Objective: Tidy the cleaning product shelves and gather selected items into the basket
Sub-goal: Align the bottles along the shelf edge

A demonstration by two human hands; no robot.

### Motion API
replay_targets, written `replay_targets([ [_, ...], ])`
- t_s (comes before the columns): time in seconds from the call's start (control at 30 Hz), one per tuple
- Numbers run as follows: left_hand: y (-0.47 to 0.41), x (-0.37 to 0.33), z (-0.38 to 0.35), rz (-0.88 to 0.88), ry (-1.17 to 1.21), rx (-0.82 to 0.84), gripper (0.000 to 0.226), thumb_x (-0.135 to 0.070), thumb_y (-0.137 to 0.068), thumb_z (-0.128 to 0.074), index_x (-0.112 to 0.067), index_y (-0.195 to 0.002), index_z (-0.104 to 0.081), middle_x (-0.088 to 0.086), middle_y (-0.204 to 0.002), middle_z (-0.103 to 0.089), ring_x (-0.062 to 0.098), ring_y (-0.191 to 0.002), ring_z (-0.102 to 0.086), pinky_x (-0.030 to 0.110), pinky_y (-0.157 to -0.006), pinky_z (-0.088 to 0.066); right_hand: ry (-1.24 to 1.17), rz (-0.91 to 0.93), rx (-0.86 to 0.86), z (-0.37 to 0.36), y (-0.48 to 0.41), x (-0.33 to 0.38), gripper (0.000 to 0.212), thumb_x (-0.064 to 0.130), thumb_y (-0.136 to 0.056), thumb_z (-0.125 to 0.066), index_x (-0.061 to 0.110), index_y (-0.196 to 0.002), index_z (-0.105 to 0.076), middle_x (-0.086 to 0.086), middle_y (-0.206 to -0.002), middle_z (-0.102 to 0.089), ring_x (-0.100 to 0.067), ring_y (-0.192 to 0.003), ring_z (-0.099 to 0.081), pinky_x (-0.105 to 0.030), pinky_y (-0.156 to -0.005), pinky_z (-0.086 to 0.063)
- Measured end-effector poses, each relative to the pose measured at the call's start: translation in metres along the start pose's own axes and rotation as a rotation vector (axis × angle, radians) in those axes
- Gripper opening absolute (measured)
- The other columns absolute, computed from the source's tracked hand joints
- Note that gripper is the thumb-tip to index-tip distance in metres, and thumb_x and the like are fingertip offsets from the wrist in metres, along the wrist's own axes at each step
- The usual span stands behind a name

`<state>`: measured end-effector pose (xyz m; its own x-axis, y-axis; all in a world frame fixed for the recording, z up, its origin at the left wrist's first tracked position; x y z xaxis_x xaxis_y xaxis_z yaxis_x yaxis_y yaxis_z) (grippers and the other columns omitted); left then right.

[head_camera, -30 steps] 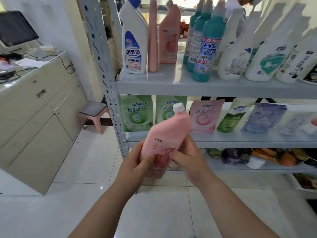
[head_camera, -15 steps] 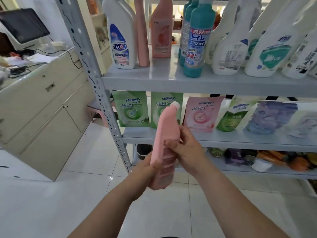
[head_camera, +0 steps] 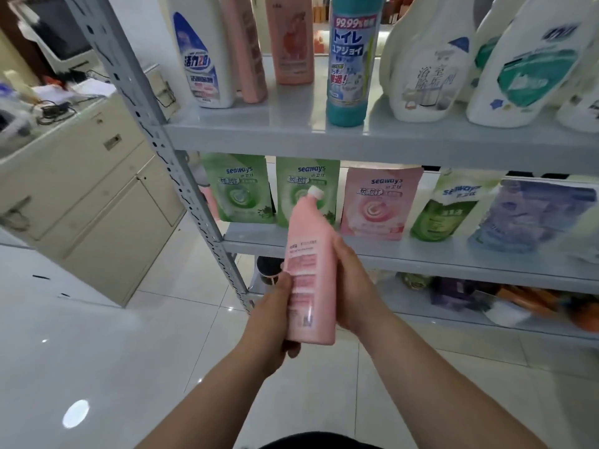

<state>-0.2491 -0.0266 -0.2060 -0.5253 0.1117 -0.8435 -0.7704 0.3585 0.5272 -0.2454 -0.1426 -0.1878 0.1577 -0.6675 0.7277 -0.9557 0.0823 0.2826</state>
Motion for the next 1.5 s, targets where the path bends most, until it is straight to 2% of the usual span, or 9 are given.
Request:
replay_targets([
  [0.3, 0.017, 0.018, -0.052, 0.227, 0.268, 0.140, 0.048, -0.067, -0.097, -0.050, -0.029, -0.124, -0.059, 0.003, -0.078, -0.073, 0.033, -0.062, -0.069, 0.012, -0.035, -0.025, -0.055, -0.111, -0.086, 0.040, 0.000, -0.006, 0.070, 0.081, -0.081, -0.063, 0.016, -0.092, -0.084, -0.020, -0.106, -0.076, -0.035, -0.101, -0.075, -0.044, -0.083, -0.060],
  [0.5, 0.019, 0.010, -0.056, 0.062, 0.093, 0.232, 0.067, -0.071, -0.084, -0.054, -0.023, -0.130, -0.062, 0.008, -0.100, -0.073, 0.027, -0.080, -0.071, 0.033, -0.056, -0.053, 0.209, 0.016, -0.173, 0.043, 0.001, 0.018, 0.121, 0.081, -0.041, -0.088, 0.008, -0.132, -0.055, -0.017, -0.114, -0.072, -0.030, -0.098, -0.075, -0.045, -0.080, -0.062],
  [0.7, 0.015, 0.003, -0.044, 0.042, 0.318, 0.353, 0.067, -0.061, -0.082, -0.063, -0.011, -0.126, -0.069, 0.026, -0.125, -0.069, 0.049, -0.111, -0.068, 0.039, -0.063, -0.062, 0.436, 0.302, -0.219, 0.038, -0.007, 0.048, 0.046, 0.066, -0.073, -0.077, 0.049, -0.114, -0.066, -0.004, -0.098, -0.077, -0.028, -0.089, -0.078, -0.056, -0.081, -0.063],
  [0.87, 0.003, -0.003, -0.022, 0.011, 0.345, 0.349, 0.058, -0.058, -0.086, -0.061, -0.015, -0.121, -0.073, 0.025, -0.123, -0.070, 0.047, -0.109, -0.069, 0.040, -0.063, -0.062, 0.511, 0.323, -0.205, 0.012, -0.012, 0.044, 0.041, 0.066, -0.082, -0.066, 0.058, -0.122, -0.062, 0.003, -0.106, -0.077, -0.022, -0.098, -0.077, -0.052, -0.087, -0.062],
  [0.97, -0.006, -0.022, 0.003, -0.192, 0.031, 0.174, 0.057, -0.043, -0.085, -0.070, -0.023, -0.138, -0.059, 0.007, -0.117, -0.074, 0.028, -0.104, -0.074, 0.043, -0.076, -0.063, 0.540, 0.211, -0.142, -0.009, -0.017, 0.026, 0.076, 0.082, -0.071, -0.070, 0.063, -0.140, -0.043, 0.019, -0.125, -0.070, -0.010, -0.114, -0.069, -0.042, -0.097, -0.058],
  [1.03, -0.002, -0.045, 0.011, -0.427, -0.315, 0.092, 0.060, -0.035, -0.085, -0.075, -0.043, -0.140, -0.051, -0.010, -0.111, -0.070, 0.001, -0.093, -0.070, 0.026, -0.071, -0.061, 0.520, 0.146, -0.140, -0.021, -0.022, 0.008, 0.090, 0.074, -0.066, -0.081, 0.052, -0.144, -0.043, 0.010, -0.125, -0.070, -0.018, -0.112, -0.071, -0.043, -0.090, -0.060],
  [1.13, -0.003, -0.056, 0.019, -0.509, -0.440, 0.085, 0.078, -0.029, -0.088, -0.079, -0.047, -0.151, -0.037, -0.006, -0.118, -0.049, -0.017, -0.094, -0.054, 0.006, -0.073, -0.050, 0.339, 0.214, -0.291, -0.018, -0.021, 0.017, 0.039, 0.046, -0.067, -0.084, 0.040, -0.104, -0.072, -0.007, -0.094, -0.078, -0.028, -0.082, -0.077, -0.043, -0.069, -0.063],
  [1.3, -0.023, -0.071, 0.062, -0.318, -0.120, 0.169, 0.059, -0.042, -0.075, -0.076, -0.025, -0.128, -0.056, 0.008, -0.114, -0.071, 0.016, -0.093, -0.075, 0.040, -0.080, -0.063, 0.208, 0.262, -0.372, -0.033, -0.021, 0.020, 0.027, 0.035, -0.079, -0.073, 0.025, -0.104, -0.073, -0.014, -0.098, -0.079, -0.033, -0.088, -0.078, -0.043, -0.068, -0.063],
  [1.5, -0.029, -0.084, 0.081, -0.329, -0.086, 0.335, 0.058, -0.043, -0.061, -0.087, -0.021, -0.113, -0.072, 0.009, -0.104, -0.079, 0.029, -0.095, -0.077, 0.043, -0.080, -0.062, 0.440, 0.333, -0.257, -0.088, -0.025, 0.016, 0.014, 0.039, -0.080, -0.071, 0.034, -0.092, -0.077, -0.008, -0.096, -0.079, -0.026, -0.088, -0.078, -0.034, -0.069, -0.062],
])
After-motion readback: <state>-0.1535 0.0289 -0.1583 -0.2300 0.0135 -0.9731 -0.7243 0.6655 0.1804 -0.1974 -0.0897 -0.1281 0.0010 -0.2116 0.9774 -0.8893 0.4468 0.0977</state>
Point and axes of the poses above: each hand's wrist, its own y-axis away from the middle knuckle, its own z-axis out of the back of the hand, x = y × z, the point moved 10 cm from there along -y, towards the middle knuckle
